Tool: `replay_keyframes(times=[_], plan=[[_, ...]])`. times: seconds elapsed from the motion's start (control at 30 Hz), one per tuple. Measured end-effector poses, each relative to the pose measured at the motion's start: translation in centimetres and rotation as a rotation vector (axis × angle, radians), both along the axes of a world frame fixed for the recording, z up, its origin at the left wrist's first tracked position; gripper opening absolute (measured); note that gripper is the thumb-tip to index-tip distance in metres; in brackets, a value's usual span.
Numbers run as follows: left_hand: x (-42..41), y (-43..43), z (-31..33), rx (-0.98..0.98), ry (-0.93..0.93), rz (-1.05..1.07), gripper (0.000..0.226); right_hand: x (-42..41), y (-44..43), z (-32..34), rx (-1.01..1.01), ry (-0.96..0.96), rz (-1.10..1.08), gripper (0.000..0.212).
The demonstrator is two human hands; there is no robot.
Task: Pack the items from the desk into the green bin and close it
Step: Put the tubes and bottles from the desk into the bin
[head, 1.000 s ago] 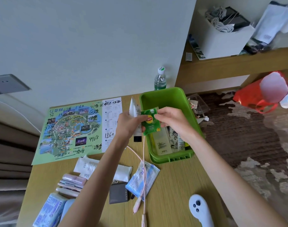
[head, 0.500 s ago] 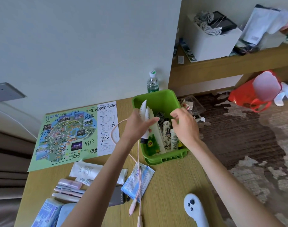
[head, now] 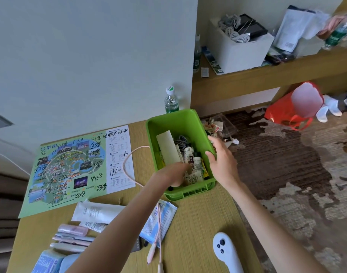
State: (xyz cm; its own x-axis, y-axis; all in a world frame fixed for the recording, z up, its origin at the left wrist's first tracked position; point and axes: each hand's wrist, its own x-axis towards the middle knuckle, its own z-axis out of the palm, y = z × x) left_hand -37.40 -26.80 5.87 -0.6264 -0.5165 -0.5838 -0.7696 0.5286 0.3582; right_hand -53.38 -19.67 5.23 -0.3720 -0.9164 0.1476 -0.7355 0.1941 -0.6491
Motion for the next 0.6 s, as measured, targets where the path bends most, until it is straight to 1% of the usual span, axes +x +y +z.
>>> replay_keyframes(times=[0.07,0.13,0.27,0.37,0.5,0.6], plan=[[0.2,0.0,-0.2,0.013,-0.014,-0.012,0.041,0.0,0.0,-0.2,-0.004,0.01,-0.003,0.047],[0.2,0.1,0.0,-0.029,0.024,-0.011,0.034,0.0,0.0,-0.3,-0.015,0.021,0.002,0.047],[0.6,-0.1,1.6,-0.228,0.224,0.043,0.025,-0.1,0.1,-0.3,-0.008,0.039,0.007,0.047],[2.5,-0.4,3.3,-0.365,0.402,0.133,0.02,0.1,0.0,0.3,0.013,0.111,0.021,0.047],[6.6,-0.1,5.0,-0.541,0.558,0.313,0.017,1.4,0.6,1.8,0.022,0.311,0.035,0.047],[10.5,0.9,5.1,-0.598,0.626,0.472,0.014,4.2,1.7,3.0,-0.027,0.327,0.102,0.042]])
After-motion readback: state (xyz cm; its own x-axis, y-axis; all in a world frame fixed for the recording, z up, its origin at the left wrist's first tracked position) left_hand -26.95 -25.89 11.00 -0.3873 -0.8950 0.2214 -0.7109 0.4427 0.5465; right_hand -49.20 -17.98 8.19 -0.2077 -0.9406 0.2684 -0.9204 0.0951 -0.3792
